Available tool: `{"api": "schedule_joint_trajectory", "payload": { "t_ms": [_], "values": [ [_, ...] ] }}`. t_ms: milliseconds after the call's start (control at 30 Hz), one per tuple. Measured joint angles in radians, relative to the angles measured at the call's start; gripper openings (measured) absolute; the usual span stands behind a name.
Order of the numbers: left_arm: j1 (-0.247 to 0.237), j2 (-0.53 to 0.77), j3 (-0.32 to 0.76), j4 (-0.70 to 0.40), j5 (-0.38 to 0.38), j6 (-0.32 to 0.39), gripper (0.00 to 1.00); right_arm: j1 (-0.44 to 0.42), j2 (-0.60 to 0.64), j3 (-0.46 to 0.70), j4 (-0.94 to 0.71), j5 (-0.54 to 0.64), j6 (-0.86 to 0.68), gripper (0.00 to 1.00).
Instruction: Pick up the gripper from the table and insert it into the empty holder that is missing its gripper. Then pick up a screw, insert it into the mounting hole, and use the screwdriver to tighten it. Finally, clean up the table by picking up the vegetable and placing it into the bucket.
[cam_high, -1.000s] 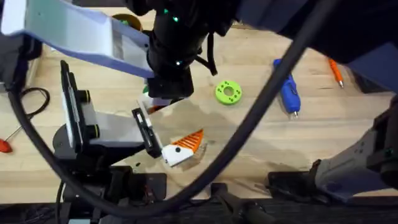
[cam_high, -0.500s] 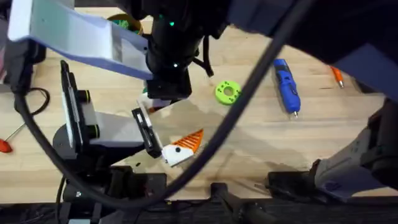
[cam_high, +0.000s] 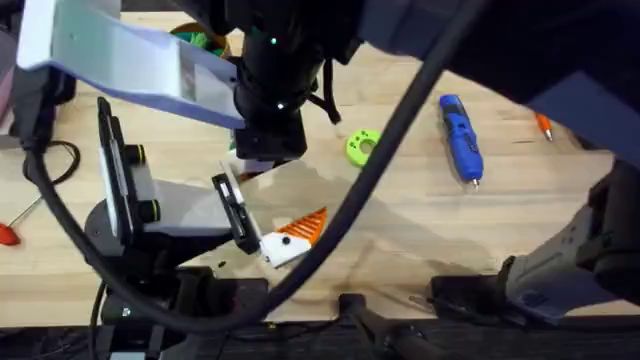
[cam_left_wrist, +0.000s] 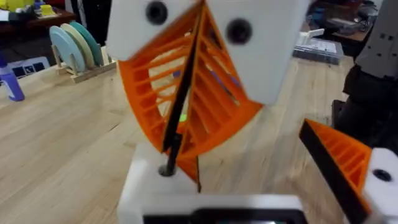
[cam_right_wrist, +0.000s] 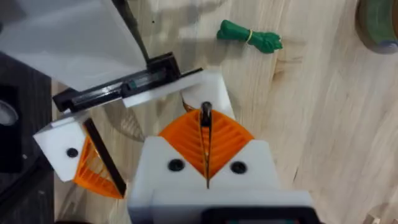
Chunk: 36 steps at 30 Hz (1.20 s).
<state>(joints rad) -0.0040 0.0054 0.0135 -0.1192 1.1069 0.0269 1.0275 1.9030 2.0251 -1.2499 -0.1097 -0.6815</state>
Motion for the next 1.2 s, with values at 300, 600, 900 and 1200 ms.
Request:
{"api": "schedule_joint_trajectory", "payload": {
  "t_ms": [300, 600, 900, 1200],
  "values": [
    [0.0, 0.0, 0.0, 0.0, 0.0, 0.002, 0.986, 0.001, 0.008, 0.0, 0.016, 0.0, 0.0, 0.006],
    [0.0, 0.0, 0.0, 0.0, 0.0, 0.002, 0.986, 0.009, 0.017, 0.0, 0.023, -0.001, 0.001, 0.006],
    [0.0, 0.0, 0.0, 0.0, 0.0, 0.002, 0.986, 0.009, 0.017, 0.0, 0.019, -0.001, 0.005, 0.006],
    [0.0, 0.0, 0.0, -0.001, 0.001, -0.005, 0.986, 0.008, 0.032, 0.002, 0.015, 0.0, 0.007, 0.006]
  ]
}}
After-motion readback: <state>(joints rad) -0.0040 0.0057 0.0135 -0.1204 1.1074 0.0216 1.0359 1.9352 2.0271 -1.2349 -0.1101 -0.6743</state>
